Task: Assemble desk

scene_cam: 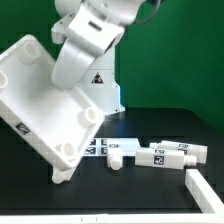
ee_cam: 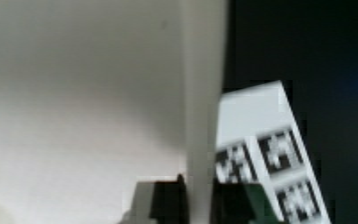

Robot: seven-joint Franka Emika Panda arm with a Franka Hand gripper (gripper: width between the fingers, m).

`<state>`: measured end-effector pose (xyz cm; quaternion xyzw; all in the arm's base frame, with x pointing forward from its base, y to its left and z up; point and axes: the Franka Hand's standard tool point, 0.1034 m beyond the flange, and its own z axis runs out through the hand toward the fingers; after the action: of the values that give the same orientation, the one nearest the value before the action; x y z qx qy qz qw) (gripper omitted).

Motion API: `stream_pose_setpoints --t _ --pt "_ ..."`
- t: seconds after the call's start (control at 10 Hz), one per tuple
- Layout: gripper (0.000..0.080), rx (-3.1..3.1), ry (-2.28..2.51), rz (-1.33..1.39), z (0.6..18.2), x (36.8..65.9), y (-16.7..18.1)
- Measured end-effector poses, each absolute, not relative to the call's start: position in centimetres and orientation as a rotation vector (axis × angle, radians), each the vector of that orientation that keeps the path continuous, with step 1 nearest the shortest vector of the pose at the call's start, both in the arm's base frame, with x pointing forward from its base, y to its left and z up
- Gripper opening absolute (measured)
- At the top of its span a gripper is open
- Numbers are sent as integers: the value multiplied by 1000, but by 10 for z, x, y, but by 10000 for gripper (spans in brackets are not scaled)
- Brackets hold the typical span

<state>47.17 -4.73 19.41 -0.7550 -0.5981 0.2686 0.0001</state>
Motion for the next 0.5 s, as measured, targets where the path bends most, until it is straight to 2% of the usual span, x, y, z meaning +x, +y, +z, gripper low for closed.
stream_pose_setpoints --t 0.1,0.2,0.5 --pt "54 -2385 -1828 763 206 489 -30" --pt "54 -2332 -1820 655 204 494 -20" --pt "54 -2347 -1701 481 202 494 -36"
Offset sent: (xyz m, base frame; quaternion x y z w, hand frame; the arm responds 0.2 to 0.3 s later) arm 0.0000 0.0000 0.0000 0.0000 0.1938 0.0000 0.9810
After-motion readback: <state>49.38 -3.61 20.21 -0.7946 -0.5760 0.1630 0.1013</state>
